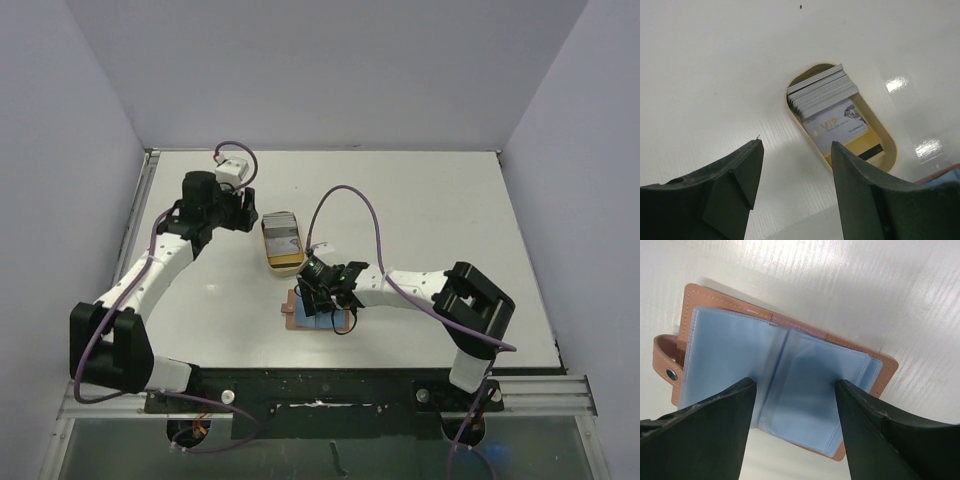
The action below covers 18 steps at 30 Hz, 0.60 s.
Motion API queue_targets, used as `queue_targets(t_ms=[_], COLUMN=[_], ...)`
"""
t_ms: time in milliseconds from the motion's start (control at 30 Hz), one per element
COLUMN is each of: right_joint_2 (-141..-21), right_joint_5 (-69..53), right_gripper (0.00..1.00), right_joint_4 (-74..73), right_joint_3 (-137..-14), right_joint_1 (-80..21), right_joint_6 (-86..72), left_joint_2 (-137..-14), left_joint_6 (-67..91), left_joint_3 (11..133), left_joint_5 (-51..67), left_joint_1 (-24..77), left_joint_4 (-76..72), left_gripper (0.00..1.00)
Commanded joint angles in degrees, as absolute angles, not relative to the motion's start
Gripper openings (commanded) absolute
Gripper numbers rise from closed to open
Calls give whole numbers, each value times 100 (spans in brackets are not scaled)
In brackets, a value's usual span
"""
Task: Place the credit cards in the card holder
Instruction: Pick up the credit card from the storage box.
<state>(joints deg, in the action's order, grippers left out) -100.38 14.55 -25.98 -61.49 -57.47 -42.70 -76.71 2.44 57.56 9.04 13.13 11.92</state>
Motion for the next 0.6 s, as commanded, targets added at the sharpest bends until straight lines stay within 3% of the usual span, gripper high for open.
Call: queue_targets(t_ms=[0,333,400,567], right_joint_2=[-9761,-9721,-9721,-9753], right_joint_5=[1542,1663,1703,1739], right_gripper=[65,65,65,65], right_joint_4=[-2486,-2587,-2593,-2615], right_joint_3=[-6144,-6288,-6269,-6290], right_joint_1=[-5771,-5790,-5790,-5798], right_joint_6=[-4088,-4122,-4167,-4209], left_joint_2=[-8433,-9493,-9659,-9954], left_joint_6=[-1028,-2561,-2639,-3193], left_joint_3=[6668,7544,7698,7798], left_joint_5=[1523,1005,956,739], left_joint_1=[1309,1663,1705,2010], left_joint_4=[1475,1938,1999,1874], left_gripper=[55,61,77,78])
